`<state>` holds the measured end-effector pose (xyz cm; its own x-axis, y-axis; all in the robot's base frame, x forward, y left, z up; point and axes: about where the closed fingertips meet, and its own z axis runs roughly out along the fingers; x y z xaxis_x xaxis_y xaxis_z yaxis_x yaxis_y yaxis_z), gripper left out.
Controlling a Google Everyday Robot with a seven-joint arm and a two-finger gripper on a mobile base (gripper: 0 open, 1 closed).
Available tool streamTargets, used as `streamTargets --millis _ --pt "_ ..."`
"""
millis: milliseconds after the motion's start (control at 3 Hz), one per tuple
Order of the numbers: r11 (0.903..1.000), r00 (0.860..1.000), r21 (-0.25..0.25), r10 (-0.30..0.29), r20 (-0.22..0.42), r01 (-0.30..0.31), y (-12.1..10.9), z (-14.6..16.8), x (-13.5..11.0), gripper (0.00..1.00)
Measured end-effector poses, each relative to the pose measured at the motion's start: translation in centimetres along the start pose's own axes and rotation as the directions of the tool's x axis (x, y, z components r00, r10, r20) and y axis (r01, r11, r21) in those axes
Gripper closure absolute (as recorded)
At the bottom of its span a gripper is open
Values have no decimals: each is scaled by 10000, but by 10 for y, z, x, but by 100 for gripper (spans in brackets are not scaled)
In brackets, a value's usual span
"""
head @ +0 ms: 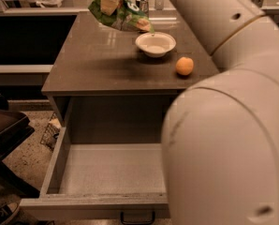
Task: Place green rice chip bag into top drawer
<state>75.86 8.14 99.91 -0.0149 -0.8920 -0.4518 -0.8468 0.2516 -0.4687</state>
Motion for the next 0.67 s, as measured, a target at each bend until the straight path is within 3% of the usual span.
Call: streamTargets --millis 333,667 --pt "9948 9980 865 514 367 -545 14 -74 6 100" --pt "9888 9965 1295 690 480 -747 47 -118 15 100"
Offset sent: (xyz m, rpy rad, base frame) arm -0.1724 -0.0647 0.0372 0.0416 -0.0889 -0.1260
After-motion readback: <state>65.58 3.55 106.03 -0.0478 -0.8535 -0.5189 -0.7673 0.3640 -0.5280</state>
